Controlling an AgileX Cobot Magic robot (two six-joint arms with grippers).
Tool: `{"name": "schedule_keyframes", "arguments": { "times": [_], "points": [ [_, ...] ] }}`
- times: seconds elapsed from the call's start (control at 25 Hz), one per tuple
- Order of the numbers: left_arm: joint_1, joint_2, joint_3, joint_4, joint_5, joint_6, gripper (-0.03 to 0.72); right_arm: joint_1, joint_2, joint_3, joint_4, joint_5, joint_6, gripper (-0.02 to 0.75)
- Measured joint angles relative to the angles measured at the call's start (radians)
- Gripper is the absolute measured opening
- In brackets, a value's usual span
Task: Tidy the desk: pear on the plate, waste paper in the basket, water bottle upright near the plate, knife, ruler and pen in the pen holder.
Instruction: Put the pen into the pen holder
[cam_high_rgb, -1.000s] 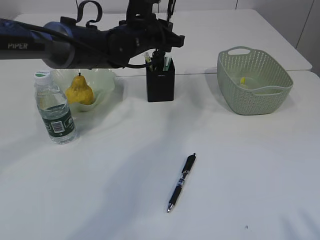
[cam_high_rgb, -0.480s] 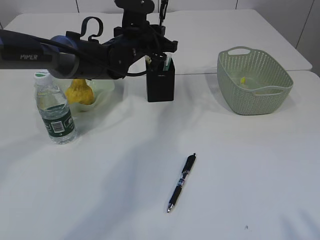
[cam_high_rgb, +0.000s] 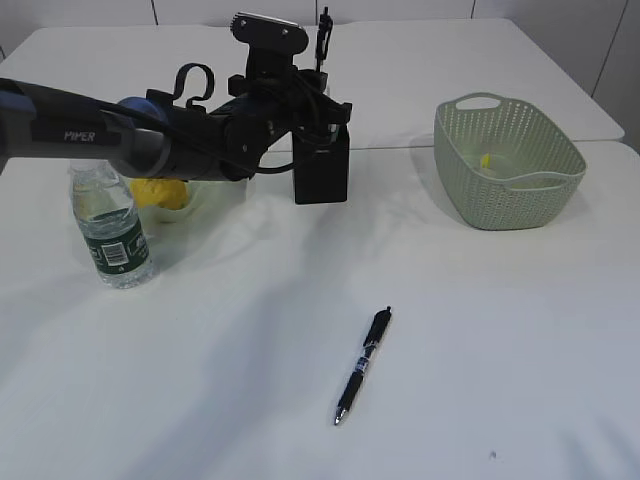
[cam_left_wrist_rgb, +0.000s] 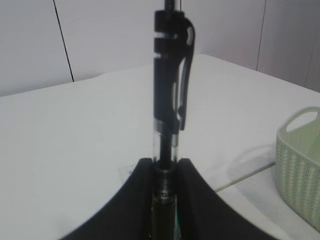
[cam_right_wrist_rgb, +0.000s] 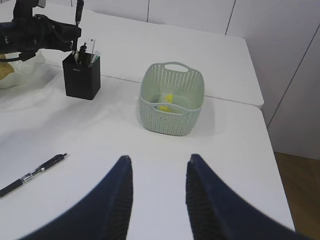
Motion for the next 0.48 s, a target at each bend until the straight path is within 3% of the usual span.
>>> {"name": "schedule_keyframes", "arguments": {
  "times": [0.48],
  "points": [
    [0.035,0.002,0.000,-0.009,-0.011,0.000,0.096,0.000,0.000,0.000,0.000,0.000,0.000,0.299]
  ]
}}
